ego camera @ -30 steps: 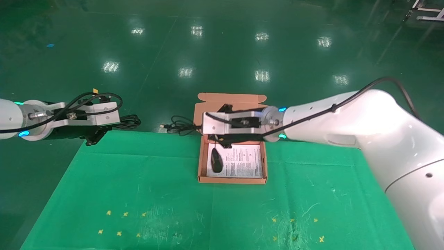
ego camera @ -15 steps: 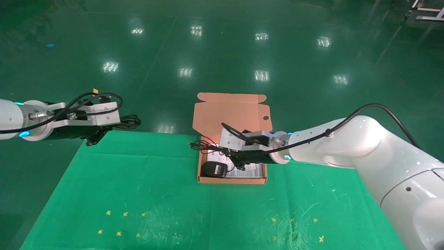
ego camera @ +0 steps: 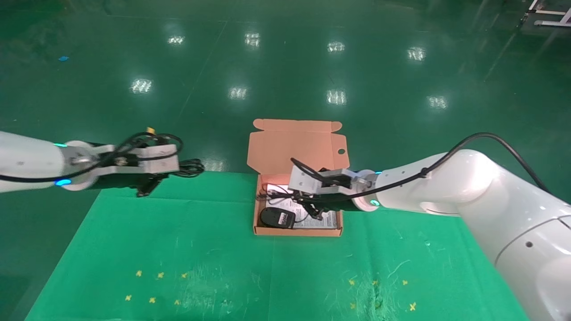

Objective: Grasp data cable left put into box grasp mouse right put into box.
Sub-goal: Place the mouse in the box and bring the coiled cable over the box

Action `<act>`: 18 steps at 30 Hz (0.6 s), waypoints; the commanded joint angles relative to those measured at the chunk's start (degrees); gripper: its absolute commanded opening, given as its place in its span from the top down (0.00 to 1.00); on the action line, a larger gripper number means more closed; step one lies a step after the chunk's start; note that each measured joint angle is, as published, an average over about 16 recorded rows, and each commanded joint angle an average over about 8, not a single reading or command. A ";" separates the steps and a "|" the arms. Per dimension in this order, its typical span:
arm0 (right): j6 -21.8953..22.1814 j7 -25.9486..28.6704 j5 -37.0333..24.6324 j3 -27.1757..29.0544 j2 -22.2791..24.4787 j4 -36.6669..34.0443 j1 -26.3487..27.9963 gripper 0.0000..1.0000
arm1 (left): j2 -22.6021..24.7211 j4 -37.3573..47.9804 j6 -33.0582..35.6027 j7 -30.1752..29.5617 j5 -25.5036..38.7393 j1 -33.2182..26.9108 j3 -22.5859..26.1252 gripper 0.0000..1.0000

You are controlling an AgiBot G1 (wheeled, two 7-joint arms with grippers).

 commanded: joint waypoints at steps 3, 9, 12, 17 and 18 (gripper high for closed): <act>0.04 0.35 0.03 -0.19 0.86 0.42 0.10 0.00 | 2.94 3.19 -2.08 2.88 -1.59 0.88 0.39 1.00; -0.50 -0.72 0.28 0.22 3.76 0.58 0.93 0.00 | 8.57 10.63 -6.47 9.73 -4.75 1.84 0.61 1.00; -0.62 -1.48 0.43 0.56 5.69 0.66 1.43 0.00 | 11.91 14.93 -8.69 13.75 -6.57 2.04 0.57 1.00; -1.40 -2.61 0.97 1.26 9.17 1.05 2.37 0.00 | 17.87 22.34 -12.02 21.09 -9.90 2.11 0.25 1.00; -1.63 -2.82 1.10 1.39 9.87 1.23 2.53 0.00 | 19.10 23.95 -12.65 22.64 -10.55 2.12 0.17 1.00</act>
